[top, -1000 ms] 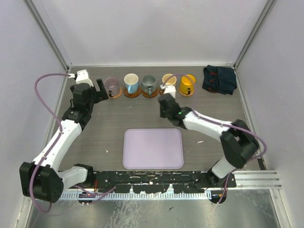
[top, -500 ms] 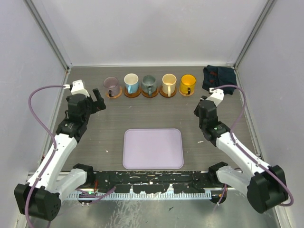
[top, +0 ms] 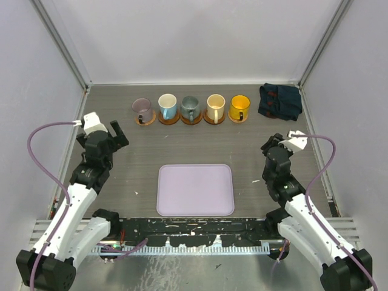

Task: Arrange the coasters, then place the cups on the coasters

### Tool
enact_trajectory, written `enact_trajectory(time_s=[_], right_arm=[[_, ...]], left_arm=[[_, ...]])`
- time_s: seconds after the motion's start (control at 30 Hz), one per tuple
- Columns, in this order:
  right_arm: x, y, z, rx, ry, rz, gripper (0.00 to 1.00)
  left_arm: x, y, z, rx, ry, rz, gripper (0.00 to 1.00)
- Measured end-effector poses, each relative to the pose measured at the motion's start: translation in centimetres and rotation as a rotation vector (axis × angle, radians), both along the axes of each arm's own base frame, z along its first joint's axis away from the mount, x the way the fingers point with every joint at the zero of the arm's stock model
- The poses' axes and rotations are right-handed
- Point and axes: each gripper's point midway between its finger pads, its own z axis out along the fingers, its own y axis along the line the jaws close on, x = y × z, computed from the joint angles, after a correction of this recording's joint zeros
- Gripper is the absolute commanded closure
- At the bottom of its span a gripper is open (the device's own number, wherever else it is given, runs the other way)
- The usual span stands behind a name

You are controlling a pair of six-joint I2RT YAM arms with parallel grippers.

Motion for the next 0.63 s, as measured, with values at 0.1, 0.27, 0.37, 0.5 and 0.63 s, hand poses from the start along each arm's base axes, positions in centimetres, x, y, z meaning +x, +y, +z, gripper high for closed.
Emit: enact_trajectory(time_s=[0.1,0.27,0.37,0.5,0.63], right_arm=[[-0.5,-0.6,0.1,-0.004,-0.015,-0.025,0.51],[-0.7,-1.0,0.2,-0.015,-0.017,-0.048,0.49],[-0.7,-1.1,0.2,-0.020,-0.014,-0.051,0.48],[-0.6,-1.1,-0.1,-0.025,-0.002,-0.051,0.48],[-0.5,-1.1,-0.1,-0.024,-0.004,-0.051,0.48]], left_arm=[[-0.7,0.7,-0.3,0.010,-0.015,0.035,0.02],[-1.2,1.4,-0.9,0.021,-0.016,0.073,0.02],[-1.2,1.5,-0.8,0.020,-0.019,0.085,0.02],[-1.3,1.7,-0.8,0.017,-0.023,0.104,0.02],[-1.2,2.0,-1.1,0.025,-0.012,0.120,0.02]])
